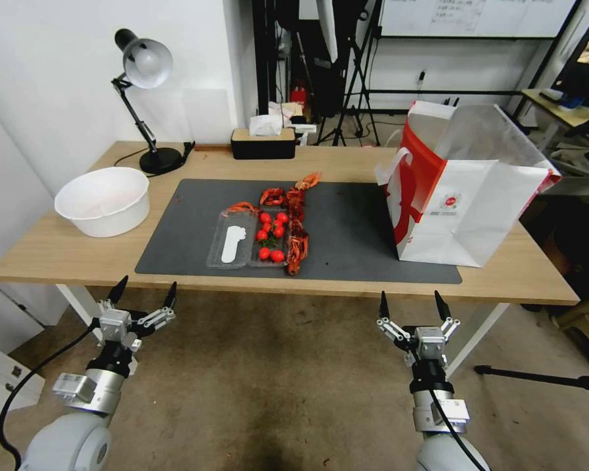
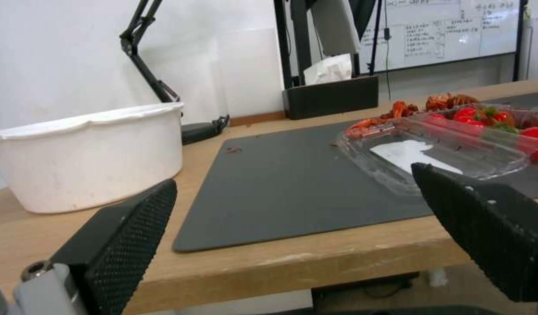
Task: Pick up the trash from the table and place it into the takeout bag.
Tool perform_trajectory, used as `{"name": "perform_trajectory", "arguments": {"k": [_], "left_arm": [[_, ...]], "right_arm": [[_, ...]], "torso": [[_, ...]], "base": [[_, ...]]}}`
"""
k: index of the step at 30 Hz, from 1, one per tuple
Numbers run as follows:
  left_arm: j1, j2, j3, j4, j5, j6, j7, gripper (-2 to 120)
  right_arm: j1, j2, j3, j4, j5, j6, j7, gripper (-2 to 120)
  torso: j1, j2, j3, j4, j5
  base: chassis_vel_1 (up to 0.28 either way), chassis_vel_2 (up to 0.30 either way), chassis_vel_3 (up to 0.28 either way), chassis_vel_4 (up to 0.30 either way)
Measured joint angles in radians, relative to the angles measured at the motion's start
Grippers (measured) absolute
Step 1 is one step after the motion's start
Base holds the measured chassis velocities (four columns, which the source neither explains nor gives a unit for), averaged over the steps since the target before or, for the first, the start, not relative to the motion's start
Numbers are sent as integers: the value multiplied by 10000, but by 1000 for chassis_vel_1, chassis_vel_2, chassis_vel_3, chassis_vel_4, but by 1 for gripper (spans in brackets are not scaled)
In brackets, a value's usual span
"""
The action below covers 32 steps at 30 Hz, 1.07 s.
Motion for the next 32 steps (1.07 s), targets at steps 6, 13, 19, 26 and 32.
{"name": "perform_trajectory", "arguments": {"k": [6,13,19,26,32], "left_arm": [[-15,30,-3,15,0,-27,-1,100],[-31,57,1,15,-1,-28,-10,100],[-53,58,36,17,18,-38,-32,100],[-61,55,52,22,32,-43,-41,100],[-65,53,59,26,38,-46,-48,100]], "right_arm": [[-11,22,-51,-40,56,-7,35,100],[-33,32,-55,-42,88,-8,70,100],[-50,36,-66,-42,146,-7,75,100],[-56,39,-76,-41,177,-7,74,100],[-58,41,-80,-40,188,-5,74,100]], "torso": [[0,0,0,0,0],[1,1,0,0,0],[0,0,0,1,0],[0,0,0,0,1],[0,0,0,0,0]], "base": [[0,0,0,0],[0,0,0,0],[0,0,0,0],[0,0,0,0],[0,0,0,0]]}}
